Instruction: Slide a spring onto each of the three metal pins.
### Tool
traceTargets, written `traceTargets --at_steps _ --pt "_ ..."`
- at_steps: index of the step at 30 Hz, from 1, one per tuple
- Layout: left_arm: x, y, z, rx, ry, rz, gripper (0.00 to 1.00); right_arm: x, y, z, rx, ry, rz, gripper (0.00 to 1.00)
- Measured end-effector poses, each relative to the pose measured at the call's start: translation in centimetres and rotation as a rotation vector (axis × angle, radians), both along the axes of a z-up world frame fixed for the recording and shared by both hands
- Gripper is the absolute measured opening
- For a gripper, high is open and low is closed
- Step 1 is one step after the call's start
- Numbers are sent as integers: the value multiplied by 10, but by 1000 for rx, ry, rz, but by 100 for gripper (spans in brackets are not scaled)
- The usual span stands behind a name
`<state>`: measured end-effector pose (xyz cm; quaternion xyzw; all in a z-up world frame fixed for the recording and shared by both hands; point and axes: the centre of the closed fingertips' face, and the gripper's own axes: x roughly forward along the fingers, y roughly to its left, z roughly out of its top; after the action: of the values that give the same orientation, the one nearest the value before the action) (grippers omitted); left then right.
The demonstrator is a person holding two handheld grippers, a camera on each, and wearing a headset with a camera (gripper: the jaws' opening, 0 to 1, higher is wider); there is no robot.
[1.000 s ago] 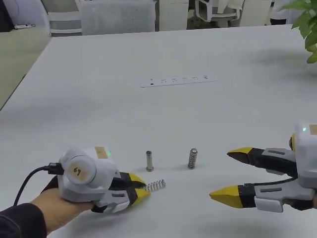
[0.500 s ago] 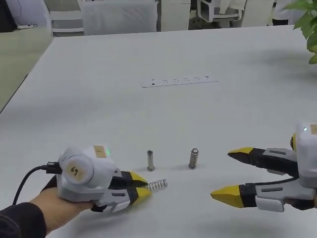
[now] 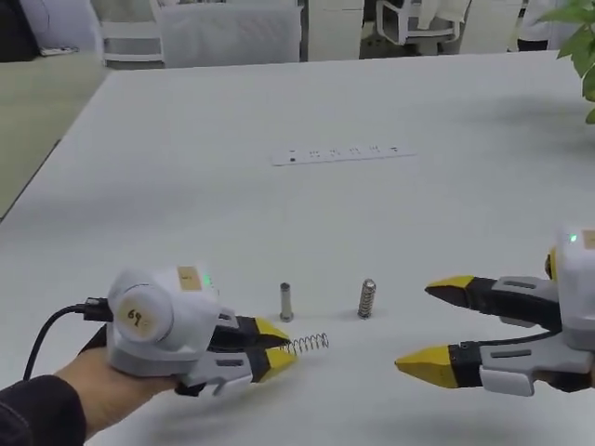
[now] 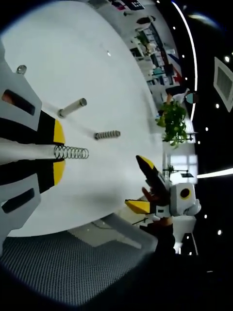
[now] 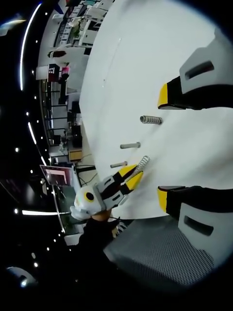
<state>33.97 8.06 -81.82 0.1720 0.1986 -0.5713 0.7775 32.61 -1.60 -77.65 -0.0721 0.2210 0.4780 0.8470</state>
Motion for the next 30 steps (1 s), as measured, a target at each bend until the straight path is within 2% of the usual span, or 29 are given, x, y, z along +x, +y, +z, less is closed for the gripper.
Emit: traceTargets --at_steps 19,30 --pt "-16 -15 43 -70 -75 -46 2 -6 28 13 -22 -13 119 55" --pt "-22 -17 55 -93 -102 -50 3 -11 45 16 -38 -14 192 52"
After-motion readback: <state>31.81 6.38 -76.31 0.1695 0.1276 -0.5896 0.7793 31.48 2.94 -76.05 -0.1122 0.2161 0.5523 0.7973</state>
